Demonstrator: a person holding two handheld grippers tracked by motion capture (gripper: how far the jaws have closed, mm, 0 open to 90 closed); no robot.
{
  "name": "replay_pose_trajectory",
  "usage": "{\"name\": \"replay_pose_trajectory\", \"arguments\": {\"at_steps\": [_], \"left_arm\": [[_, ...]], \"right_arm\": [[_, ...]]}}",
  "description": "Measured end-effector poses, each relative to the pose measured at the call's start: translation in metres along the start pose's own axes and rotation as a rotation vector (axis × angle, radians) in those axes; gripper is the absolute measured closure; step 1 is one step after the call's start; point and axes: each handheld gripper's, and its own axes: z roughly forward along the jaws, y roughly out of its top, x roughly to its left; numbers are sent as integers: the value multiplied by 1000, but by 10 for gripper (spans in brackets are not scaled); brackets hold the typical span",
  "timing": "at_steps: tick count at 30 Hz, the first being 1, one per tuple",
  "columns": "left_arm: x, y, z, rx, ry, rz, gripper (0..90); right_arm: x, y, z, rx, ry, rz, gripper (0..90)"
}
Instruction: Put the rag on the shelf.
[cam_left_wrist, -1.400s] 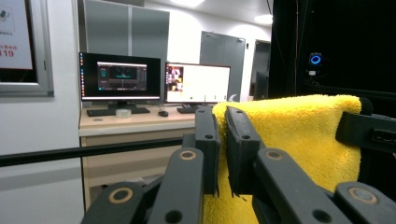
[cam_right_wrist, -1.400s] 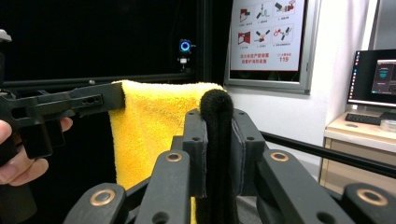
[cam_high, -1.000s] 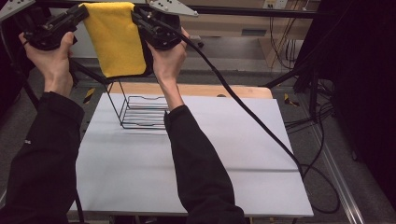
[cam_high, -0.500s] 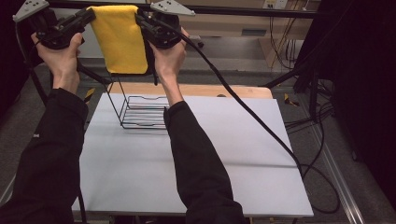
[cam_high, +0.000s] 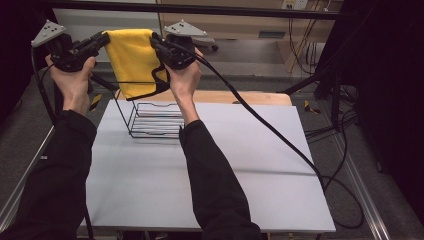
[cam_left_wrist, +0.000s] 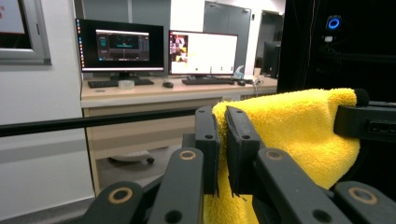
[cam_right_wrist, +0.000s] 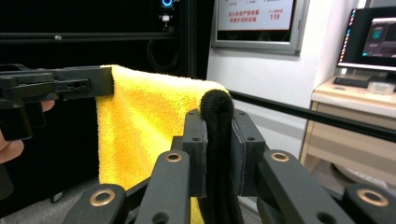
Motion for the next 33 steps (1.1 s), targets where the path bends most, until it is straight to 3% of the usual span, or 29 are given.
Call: {"name": "replay_pose_trajectory", "arguments": {"at_steps": [8,15,33], "left_arm": [[-1,-21,1,38,-20,5,842],[-2,-30,3,57,-21,14,842],[-9,-25,-23,-11,-76,23,842]], "right_arm": [[-3,-22,-2,41,0,16,786],[-6,-35,-2,64,1,25,785],[9,-29,-23,-3,24,-36,783]]}}
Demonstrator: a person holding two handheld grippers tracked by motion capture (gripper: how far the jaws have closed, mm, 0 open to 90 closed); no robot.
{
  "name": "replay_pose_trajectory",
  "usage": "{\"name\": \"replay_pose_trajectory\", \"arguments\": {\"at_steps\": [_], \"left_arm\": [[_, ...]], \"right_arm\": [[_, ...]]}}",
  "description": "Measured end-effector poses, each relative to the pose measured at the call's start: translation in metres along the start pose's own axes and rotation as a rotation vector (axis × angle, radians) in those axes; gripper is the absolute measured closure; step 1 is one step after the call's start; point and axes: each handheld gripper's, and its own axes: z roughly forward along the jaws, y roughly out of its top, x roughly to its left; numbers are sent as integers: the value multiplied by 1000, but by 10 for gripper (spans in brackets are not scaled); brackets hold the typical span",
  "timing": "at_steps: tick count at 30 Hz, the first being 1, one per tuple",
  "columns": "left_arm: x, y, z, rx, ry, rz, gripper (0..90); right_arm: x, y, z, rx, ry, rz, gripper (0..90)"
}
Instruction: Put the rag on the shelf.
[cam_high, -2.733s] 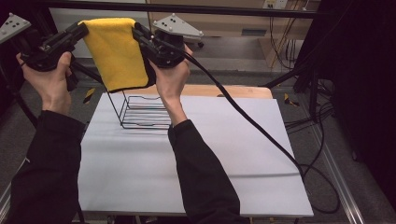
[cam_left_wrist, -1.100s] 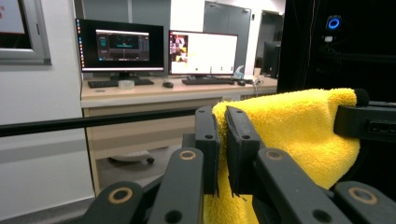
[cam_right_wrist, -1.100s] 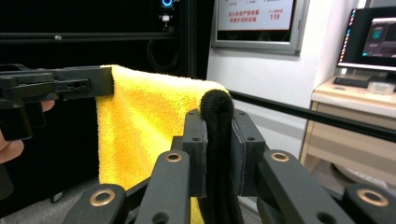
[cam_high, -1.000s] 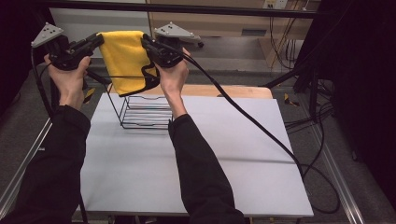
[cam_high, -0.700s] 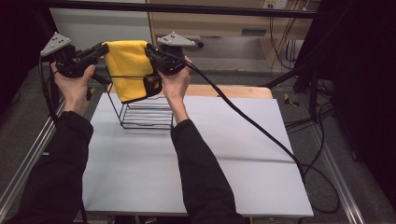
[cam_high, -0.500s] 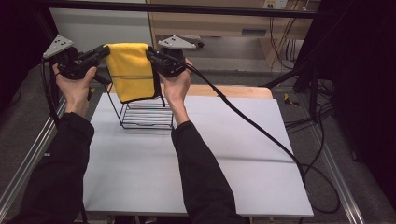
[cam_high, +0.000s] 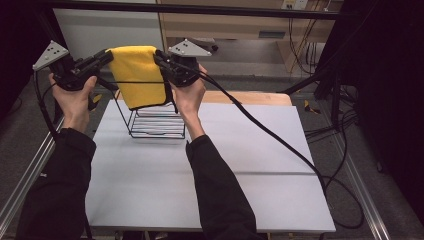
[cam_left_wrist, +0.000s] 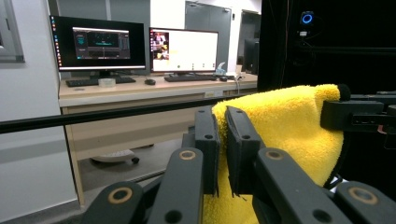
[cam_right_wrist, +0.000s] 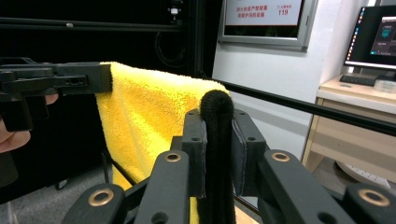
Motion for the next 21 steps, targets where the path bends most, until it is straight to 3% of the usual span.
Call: {"name": "replay_pose_trajectory", "arguments": {"at_steps": [10,15,19,21], "left_arm": [[-7,2,-7,4,-21,6,840],[-12,-2,-17,23,-47,23,837],[-16,-4,-23,47,-52,19,835],[-19,-6,-27,65,-46,39,833]], "right_arm": [[5,0,-8,-3,3,-6,781],[7,-6,-14,7,14,-5,778],[11,-8,-19,18,25,-13,775],[13,-10,-21,30,29,-26,773]]}}
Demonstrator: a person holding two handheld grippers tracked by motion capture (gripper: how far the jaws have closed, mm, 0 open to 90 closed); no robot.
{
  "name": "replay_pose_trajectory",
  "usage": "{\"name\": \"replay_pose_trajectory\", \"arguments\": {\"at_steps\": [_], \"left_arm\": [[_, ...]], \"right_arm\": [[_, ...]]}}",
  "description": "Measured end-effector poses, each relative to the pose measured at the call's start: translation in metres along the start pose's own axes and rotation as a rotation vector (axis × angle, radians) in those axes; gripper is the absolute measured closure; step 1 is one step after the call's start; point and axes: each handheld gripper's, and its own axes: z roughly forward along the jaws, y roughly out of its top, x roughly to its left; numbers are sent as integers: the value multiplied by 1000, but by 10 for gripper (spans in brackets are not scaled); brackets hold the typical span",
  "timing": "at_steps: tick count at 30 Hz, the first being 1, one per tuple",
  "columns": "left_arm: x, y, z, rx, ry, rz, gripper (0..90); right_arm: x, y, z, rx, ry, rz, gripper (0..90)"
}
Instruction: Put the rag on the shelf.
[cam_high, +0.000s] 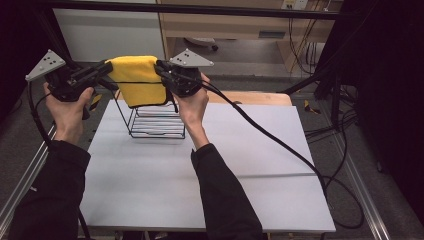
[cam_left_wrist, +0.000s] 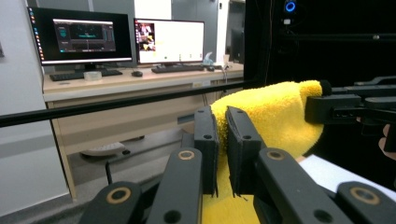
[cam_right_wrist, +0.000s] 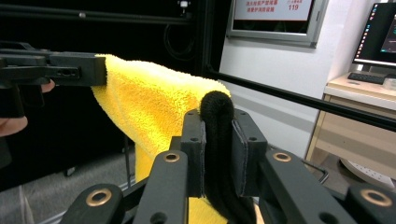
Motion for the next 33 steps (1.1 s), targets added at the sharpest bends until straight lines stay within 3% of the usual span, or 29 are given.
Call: {"name": "replay_pose_trajectory", "arguments": {"at_steps": [2,13,17,24,27,30,33], "left_arm": [[-3,-3,-4,19,6,12,831],[-12,-27,-15,92,0,-25,815],[-16,-36,-17,114,0,-23,814],[-23,-49,-21,165,14,22,807],[-25,-57,-21,194,3,29,799],[-27,-65,-19,212,-4,26,799],[-27,-73,-16,235,-5,19,798]], "right_arm": [[2,-1,-2,16,8,-13,770],[14,-6,-11,126,55,-95,728],[15,-10,-15,154,84,-85,684],[19,-17,-26,191,142,-76,590],[22,-20,-30,187,182,-40,659],[23,-27,-27,247,180,-16,777],[20,-40,-21,304,162,4,829]]}}
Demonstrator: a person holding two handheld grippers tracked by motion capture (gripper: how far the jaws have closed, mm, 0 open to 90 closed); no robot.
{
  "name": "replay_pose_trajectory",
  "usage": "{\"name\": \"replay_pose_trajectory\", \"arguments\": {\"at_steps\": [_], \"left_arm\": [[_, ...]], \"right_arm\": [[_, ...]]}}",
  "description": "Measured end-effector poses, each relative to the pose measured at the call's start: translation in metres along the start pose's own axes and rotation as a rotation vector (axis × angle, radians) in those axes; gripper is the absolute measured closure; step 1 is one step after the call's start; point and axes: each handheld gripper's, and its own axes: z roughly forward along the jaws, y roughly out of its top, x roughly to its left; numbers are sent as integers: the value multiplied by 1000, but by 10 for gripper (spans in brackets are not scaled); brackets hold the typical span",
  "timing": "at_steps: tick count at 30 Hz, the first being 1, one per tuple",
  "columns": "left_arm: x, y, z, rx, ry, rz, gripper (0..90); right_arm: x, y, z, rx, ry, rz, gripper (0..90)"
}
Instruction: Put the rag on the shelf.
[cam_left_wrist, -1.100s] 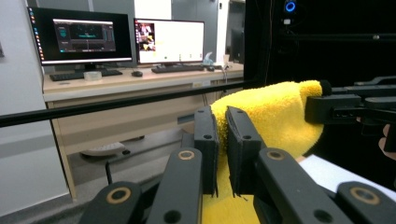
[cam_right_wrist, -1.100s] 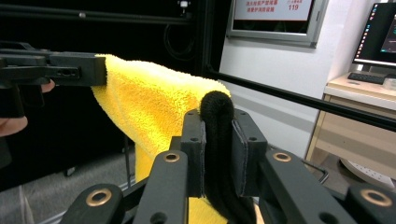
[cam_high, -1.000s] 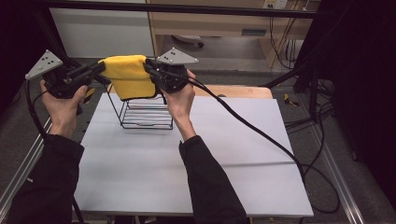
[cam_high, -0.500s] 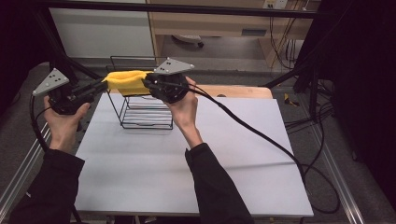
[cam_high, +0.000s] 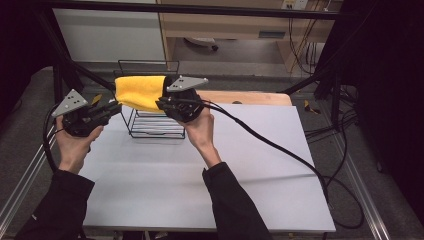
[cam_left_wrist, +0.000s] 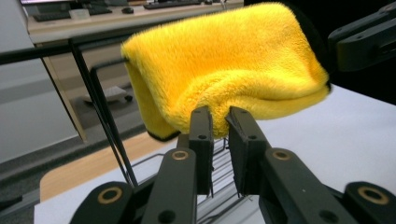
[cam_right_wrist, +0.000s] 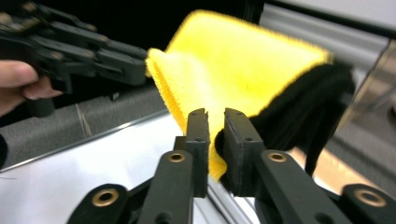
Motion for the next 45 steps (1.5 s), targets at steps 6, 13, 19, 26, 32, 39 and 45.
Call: {"name": "replay_pose_trajectory", "arguments": {"at_steps": [6,13,19,26,32,39,45], "left_arm": [[5,-15,10,33,9,-30,798],[8,-24,18,65,23,-58,757],[6,-33,9,142,29,-81,584],[-6,-55,6,240,-2,-85,367],[-16,-72,12,301,-41,-88,193],[-31,-88,19,313,-68,-95,99],[-45,-104,24,318,-94,-98,74]], "right_arm": [[-12,-23,16,27,-8,50,832],[-17,-35,18,-5,9,81,755],[-12,-39,-4,-16,31,70,589],[-21,-58,-36,-2,24,108,338],[-36,-82,-65,37,1,151,190],[-56,-118,-97,78,-31,204,52],[-70,-155,-121,111,-17,261,27]]}}
